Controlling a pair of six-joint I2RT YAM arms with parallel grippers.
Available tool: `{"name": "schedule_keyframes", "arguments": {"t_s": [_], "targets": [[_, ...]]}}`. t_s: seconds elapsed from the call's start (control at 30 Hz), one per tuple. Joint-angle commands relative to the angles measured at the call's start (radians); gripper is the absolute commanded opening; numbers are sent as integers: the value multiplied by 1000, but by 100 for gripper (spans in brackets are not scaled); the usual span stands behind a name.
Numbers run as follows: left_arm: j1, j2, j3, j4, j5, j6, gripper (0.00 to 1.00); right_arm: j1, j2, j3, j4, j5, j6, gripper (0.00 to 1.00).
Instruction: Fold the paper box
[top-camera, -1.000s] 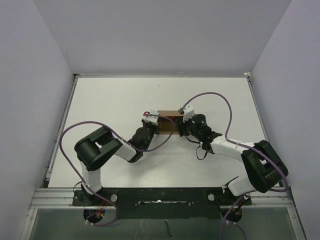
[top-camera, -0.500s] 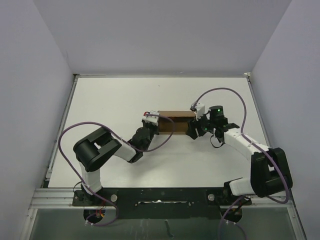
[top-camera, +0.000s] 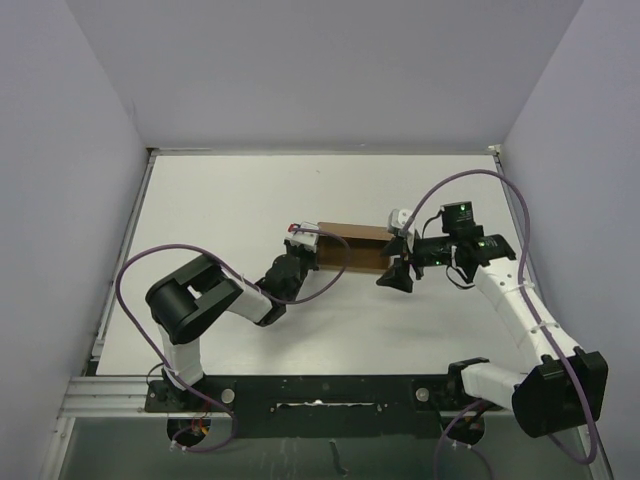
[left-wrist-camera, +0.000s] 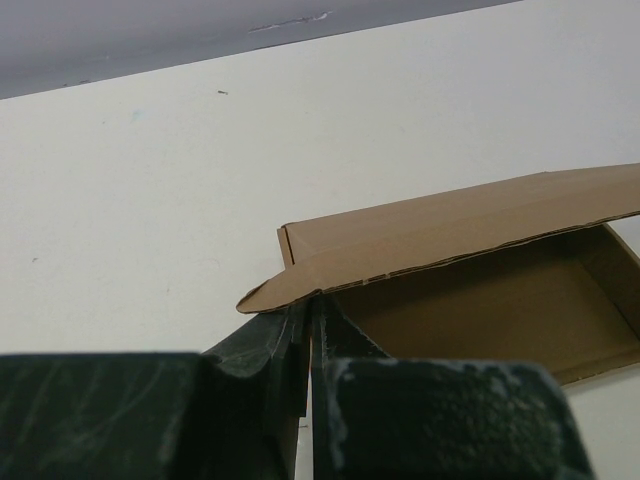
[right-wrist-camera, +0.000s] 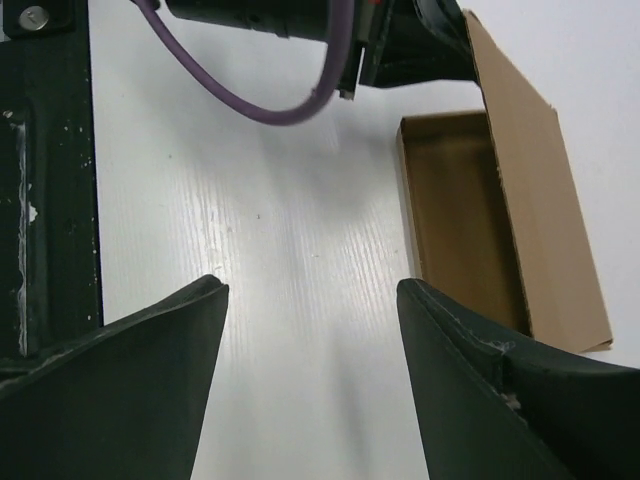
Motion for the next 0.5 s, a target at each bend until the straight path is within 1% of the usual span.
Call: {"name": "schedule_keyframes", "arguments": {"t_s": [0.0, 0.03, 0.1, 0.17, 0.3, 0.37, 0.47], "targets": [[-12, -60, 8, 0, 12, -7, 0, 27, -32, 88, -132, -51, -115, 70], [-13, -59, 10, 0, 13, -7, 0, 28, -32, 102, -118, -40, -95, 70], [-15, -58, 8, 1, 13, -7, 0, 31, -22, 124, -40, 5, 9, 70], [-17, -57, 7, 4, 12, -7, 0, 38, 21, 153, 5, 46, 83, 70], [-20, -59, 7, 4, 12, -8, 0, 105, 175, 238, -22, 154, 88, 70], [-22, -59, 8, 4, 10, -10, 0, 130, 219, 260, -20, 212, 77, 70], [-23, -54, 10, 7, 10, -10, 0, 181, 251, 268, -11, 332, 45, 74]]}}
